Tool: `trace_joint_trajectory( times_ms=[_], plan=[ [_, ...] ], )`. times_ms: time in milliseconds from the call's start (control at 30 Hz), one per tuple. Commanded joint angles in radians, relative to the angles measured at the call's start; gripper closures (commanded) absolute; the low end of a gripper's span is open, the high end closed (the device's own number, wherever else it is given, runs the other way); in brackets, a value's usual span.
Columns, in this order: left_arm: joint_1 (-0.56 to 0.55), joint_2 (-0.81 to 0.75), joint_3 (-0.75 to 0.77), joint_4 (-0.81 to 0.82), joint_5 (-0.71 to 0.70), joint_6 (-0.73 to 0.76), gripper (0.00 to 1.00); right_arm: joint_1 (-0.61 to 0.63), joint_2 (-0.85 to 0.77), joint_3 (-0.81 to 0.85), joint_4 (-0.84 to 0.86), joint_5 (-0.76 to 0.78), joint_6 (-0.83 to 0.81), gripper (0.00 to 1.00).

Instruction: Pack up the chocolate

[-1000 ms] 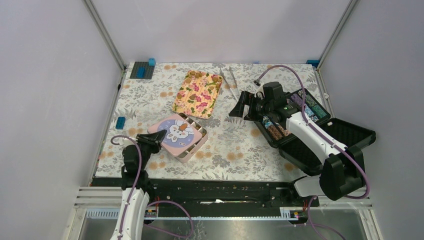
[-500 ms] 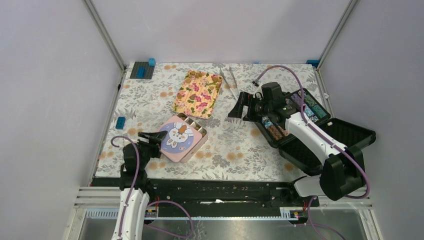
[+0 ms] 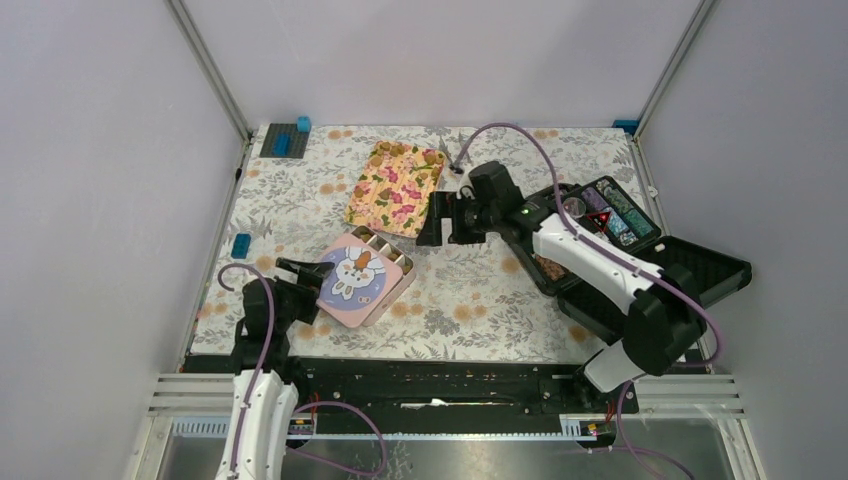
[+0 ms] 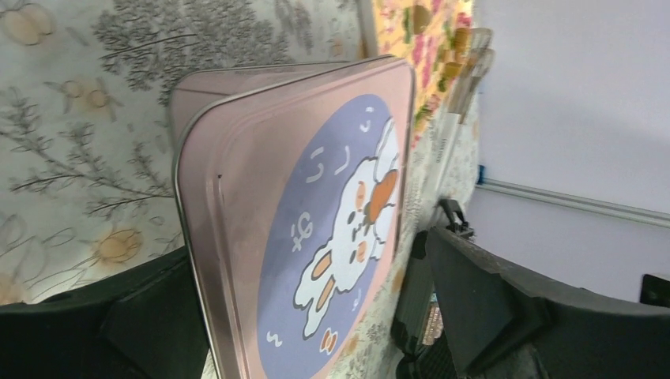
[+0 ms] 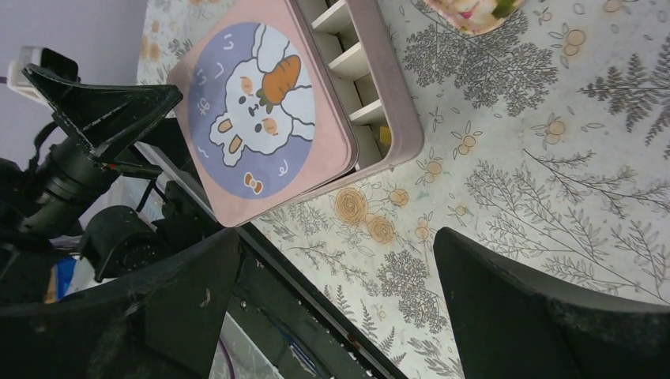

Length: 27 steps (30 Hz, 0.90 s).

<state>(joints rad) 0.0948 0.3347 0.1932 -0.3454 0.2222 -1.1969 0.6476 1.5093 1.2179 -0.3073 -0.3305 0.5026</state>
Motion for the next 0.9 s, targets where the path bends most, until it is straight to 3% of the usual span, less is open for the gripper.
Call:
trace_joint_trajectory(
  times_ms=[0,200,867],
  plan=[
    [0.001,0.068,0.094,-0.096,-0.043,0.079,0.01,0.041,0.068,0.062,-0.028,0.018,-0.027,0.00],
    [0.001,0.183,0.156,-0.144,-0.025,0.111,0.01,0.074,0.110,0.079,-0.021,-0.015,-0.015,0.00],
    [0.000,0.363,0.189,-0.032,0.048,0.126,0.01,0.090,0.200,0.128,-0.011,-0.025,-0.021,0.00]
  ],
)
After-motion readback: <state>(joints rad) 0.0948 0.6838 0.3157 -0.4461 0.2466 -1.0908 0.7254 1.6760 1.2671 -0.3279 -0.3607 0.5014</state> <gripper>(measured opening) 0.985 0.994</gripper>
